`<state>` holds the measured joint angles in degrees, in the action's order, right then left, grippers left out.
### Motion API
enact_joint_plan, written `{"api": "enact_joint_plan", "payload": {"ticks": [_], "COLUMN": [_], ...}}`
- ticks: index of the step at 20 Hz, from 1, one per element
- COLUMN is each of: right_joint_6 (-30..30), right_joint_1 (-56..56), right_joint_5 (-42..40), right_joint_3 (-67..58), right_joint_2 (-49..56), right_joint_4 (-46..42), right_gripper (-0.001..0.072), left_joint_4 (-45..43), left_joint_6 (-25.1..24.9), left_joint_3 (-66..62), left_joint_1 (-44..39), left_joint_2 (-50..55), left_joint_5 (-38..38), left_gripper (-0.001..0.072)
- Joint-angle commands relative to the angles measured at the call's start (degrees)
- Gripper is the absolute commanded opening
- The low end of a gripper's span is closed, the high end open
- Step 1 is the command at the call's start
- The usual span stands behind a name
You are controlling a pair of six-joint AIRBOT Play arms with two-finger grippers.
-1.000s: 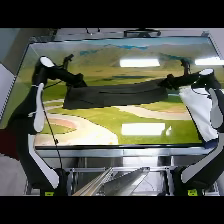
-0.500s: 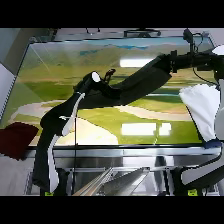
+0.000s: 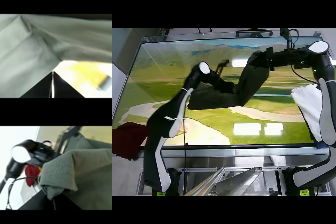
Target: Fold the shirts.
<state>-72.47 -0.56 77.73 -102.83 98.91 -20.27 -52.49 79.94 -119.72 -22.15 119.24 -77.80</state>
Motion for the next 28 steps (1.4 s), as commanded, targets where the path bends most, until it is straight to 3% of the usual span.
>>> {"api": "enact_joint_plan", "payload": {"ticks": [1,6,9,10,11,12,15,16,18,20,21,23,26,27,28], "right_joint_6": [-0.4,2.3,13.7,16.6,20.3,23.5,30.9,30.9,30.8,23.5,16.7,3.2,-8.0,-10.6,-12.3], "right_joint_1": [-7.4,-27.0,-39.2,-42.2,-44.1,-45.2,-43.8,-42.4,-38.2,-33.0,-29.7,-22.9,-13.9,-12.1,-10.8], "right_joint_5": [-13.4,-39.7,-62.6,-67.2,-67.8,-66.7,-59.3,-55.8,-47.2,-37.8,-33.2,-22.9,-9.4,-7.6,-7.0], "right_joint_3": [0.0,0.0,-0.1,-0.7,-2.0,-3.1,-4.3,-4.3,-4.3,-4.3,-4.3,-4.3,-4.1,-3.1,-1.6], "right_joint_2": [1.2,10.7,19.6,22.1,24.1,24.9,22.6,21.1,17.8,14.5,12.9,10.2,9.2,9.7,10.3], "right_joint_4": [0.0,0.6,9.7,15.2,18.5,18.9,18.4,17.3,15.6,8.9,2.5,-10.7,-24.4,-27.7,-30.1], "right_gripper": [0.0018,0.0018,0.0033,0.0214,0.0497,0.065,0.0632,0.0567,0.056,0.0548,0.0484,0.0483,0.0484,0.052,0.0612], "left_joint_4": [0.2,0.2,0.2,0.2,0.2,0.2,0.3,0.2,0.2,0.2,0.2,0.2,0.2,0.2,0.2], "left_joint_6": [-0.4,-2.3,-6.4,-7.1,-7.1,-7.8,-8.0,-8.0,-8.0,-8.0,-8.0,-8.0,-8.0,-7.9,-7.9], "left_joint_3": [-1.4,7.3,14.1,16.3,18.5,20.2,22.8,22.8,22.8,22.8,22.8,22.8,22.8,22.8,22.8], "left_joint_1": [7.9,21.9,26.8,27.7,28.6,29.2,30.5,30.5,30.4,30.5,30.5,30.5,30.4,30.4,30.5], "left_joint_2": [-10.6,-28.5,-34.4,-35.7,-36.8,-37.5,-38.5,-38.4,-38.5,-38.5,-38.5,-38.5,-38.5,-38.5,-38.5], "left_joint_5": [-9.2,-5.4,-3.9,-3.3,-2.4,-1.6,-1.1,-1.2,-1.3,-2.4,-3.5,-5.6,-6.8,-6.8,-6.9], "left_gripper": [0.0001,0.0002,0.0003,0.0025,0.0029,0.0029,0.0029,0.0028,0.0029,0.0029,0.0028,0.0028,0.0029,0.0028,0.0028]}}
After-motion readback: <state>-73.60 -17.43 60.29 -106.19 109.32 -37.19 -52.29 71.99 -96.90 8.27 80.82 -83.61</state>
